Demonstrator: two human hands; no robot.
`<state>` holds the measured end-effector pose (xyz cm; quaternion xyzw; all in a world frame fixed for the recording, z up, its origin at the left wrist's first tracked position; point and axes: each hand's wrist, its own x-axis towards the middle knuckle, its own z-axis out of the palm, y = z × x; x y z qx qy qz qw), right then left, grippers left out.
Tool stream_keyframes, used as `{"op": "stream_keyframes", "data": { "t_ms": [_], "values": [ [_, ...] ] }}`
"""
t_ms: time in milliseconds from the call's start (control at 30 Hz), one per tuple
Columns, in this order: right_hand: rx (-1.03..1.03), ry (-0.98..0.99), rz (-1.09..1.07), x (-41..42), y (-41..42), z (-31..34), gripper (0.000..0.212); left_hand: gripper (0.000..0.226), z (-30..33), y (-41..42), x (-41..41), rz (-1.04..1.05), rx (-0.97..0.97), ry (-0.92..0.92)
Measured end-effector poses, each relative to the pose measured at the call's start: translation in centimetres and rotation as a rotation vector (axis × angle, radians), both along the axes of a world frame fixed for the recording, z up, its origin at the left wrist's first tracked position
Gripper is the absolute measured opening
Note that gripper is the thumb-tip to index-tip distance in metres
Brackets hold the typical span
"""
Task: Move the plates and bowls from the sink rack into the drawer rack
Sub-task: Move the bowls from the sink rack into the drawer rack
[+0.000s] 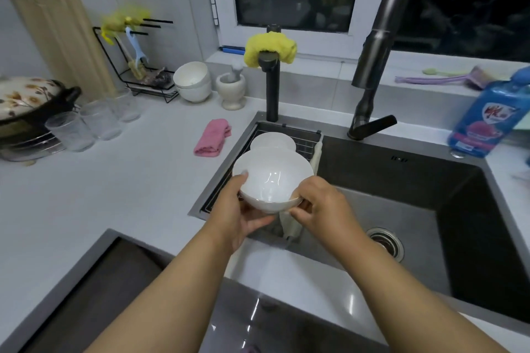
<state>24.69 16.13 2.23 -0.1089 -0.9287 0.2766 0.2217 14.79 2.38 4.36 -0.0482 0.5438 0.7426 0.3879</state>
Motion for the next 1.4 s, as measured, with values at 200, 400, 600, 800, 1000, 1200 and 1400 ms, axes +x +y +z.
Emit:
{"op": "stream_keyframes", "data": {
  "t_ms": [200, 400, 600, 800, 1000, 1200, 1400],
  "values": [
    [-0.217, 0.025, 0.048, 3.2, -1.5, 1.7, 0.034, 0.028, 0.4, -1.9, 4.2, 0.192, 0.062, -0.084],
    [-0.505, 0.030, -0.002, 3.9, -3.9, 1.5, 0.047, 0.035, 0.7, -5.5, 7.4, 0.338, 0.047, -0.083],
    [-1.082, -0.252, 0.214, 3.4, -7.9, 1.1, 0.031, 0.029, 1.1, -10.0, 10.1, 0.482, 0.026, -0.079],
    [-1.339, -0.406, 0.422, 3.4, -13.2, 1.1, 0.064, 0.031, 1.7, -15.0, 12.7, 0.610, -0.010, -0.069],
    [-1.380, -0.495, 0.523, 3.3, -19.2, 1.9, 0.042, 0.030, 2.0, -20.6, 15.1, 0.717, -0.109, -0.041],
    [-1.314, -0.591, 0.591, 5.1, -27.1, 1.8, 0.052, 0.037, 1.0, -28.2, 19.3, 0.816, -0.199, 0.020],
    [-1.259, -0.682, 0.665, 9.0, -36.8, 1.2, 0.047, 0.040, -0.1, -37.7, 25.2, 0.889, -0.276, 0.005]
  ]
}}
